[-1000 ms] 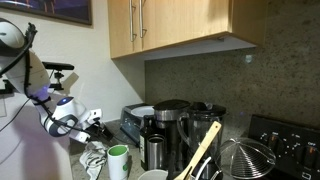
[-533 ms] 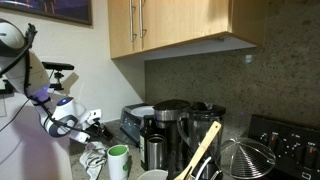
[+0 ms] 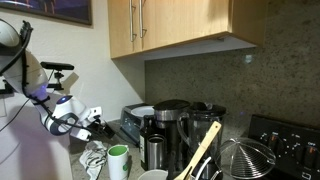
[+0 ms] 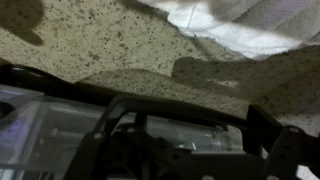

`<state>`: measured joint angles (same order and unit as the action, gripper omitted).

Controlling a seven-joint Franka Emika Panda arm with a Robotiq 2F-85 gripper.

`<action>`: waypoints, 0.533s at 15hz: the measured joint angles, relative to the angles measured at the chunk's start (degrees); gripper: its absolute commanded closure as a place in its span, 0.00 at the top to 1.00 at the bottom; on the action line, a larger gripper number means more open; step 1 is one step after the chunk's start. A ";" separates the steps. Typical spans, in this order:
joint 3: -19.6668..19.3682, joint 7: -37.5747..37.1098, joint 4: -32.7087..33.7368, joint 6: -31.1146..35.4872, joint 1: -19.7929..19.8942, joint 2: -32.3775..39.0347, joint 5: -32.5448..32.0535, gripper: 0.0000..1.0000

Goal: Open the toaster oven door

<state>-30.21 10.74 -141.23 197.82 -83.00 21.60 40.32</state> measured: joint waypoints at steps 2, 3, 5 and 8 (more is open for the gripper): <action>-2.45 -0.09 0.01 -0.03 -2.49 0.20 0.19 1.00; -3.47 -0.31 0.01 -0.03 -3.50 0.29 0.22 1.00; -5.37 -1.17 0.00 -0.03 -5.36 0.47 0.22 1.00; -7.93 -2.07 0.02 -0.02 -7.70 0.52 0.22 1.00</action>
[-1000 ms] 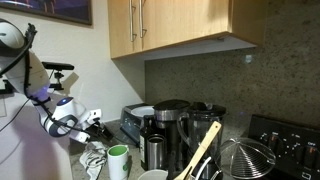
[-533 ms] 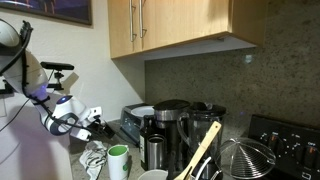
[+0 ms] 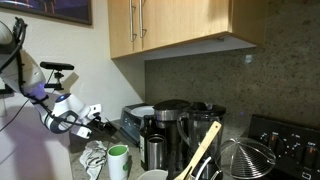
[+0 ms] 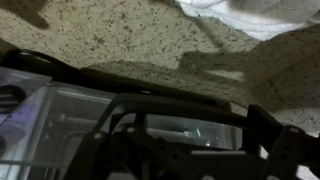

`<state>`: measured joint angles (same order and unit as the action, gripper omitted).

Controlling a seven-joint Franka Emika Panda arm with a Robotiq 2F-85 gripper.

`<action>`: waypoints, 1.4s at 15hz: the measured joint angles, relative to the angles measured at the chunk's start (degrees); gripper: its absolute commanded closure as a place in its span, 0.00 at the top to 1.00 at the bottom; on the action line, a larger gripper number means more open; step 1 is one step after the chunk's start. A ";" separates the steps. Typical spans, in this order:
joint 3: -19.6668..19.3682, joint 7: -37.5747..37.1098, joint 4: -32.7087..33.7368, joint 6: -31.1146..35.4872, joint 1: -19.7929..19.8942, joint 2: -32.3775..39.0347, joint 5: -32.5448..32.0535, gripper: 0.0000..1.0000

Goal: Open the toaster oven door

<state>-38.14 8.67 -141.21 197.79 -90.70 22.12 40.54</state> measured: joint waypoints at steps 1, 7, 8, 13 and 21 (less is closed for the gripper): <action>-0.75 -0.11 0.04 0.00 -0.67 0.00 0.00 1.00; -5.31 -0.22 0.67 0.01 -4.14 -0.21 0.00 1.00; -6.23 -0.22 0.80 0.01 -4.79 -0.28 0.00 1.00; -12.26 -0.22 1.09 0.01 -8.69 -0.66 0.00 1.00; -20.71 -1.37 1.24 0.01 -14.47 -0.91 0.01 1.00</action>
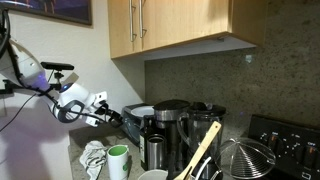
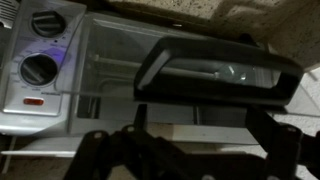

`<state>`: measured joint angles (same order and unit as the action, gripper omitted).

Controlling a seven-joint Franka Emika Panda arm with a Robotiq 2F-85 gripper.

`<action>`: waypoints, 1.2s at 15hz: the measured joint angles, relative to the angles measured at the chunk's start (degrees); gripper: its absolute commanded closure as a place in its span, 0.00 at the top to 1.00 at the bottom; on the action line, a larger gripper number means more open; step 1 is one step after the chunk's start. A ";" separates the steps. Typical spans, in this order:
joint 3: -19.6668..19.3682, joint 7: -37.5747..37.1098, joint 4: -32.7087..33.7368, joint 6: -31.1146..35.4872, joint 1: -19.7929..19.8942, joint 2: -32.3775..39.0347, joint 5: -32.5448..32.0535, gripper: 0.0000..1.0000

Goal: Open the toaster oven door

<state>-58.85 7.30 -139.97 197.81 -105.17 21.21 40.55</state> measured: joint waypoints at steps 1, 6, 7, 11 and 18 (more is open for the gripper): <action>-1.02 0.00 0.01 0.00 -0.56 -0.06 0.00 1.00; -3.72 0.00 -0.05 0.00 -2.20 -1.04 0.00 1.00; -4.01 0.00 -0.10 0.00 -2.42 -1.28 0.00 1.00; -4.36 0.01 -0.58 -0.11 -2.69 -2.04 0.00 1.00; -10.47 0.95 -1.05 -7.67 -5.58 -2.21 -0.01 1.00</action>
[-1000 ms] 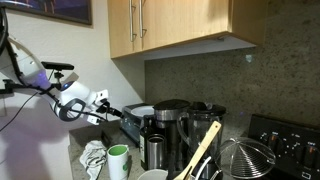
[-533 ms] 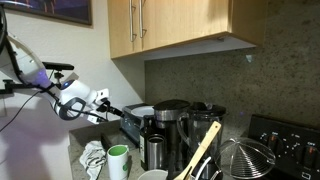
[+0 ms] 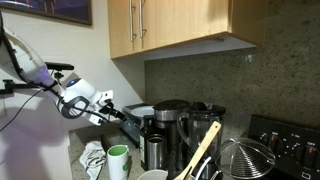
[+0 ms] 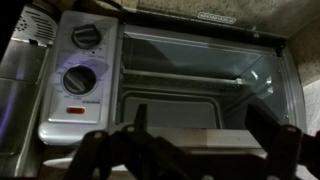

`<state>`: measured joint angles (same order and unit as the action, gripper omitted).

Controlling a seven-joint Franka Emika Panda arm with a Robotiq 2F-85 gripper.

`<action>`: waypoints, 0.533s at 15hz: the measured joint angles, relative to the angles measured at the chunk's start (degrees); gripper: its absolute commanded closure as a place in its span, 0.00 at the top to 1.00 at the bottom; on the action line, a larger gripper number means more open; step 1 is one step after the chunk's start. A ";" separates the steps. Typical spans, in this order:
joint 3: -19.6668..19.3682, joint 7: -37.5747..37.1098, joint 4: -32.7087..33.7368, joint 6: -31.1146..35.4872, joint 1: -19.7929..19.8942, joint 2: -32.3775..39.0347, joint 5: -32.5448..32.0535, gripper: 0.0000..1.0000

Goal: Open the toaster oven door

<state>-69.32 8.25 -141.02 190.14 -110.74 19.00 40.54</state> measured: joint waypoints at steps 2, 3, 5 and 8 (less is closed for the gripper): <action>-4.07 0.69 0.01 -4.82 -2.47 0.00 -0.16 1.00; -6.39 0.79 0.04 -7.69 -3.94 0.04 -0.48 1.00; -11.35 0.81 0.32 -14.31 -7.12 0.13 -2.03 1.00; -18.69 0.81 1.53 -24.79 -11.81 0.24 -5.61 1.00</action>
<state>-88.02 9.06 -139.49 165.35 -122.55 19.24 34.93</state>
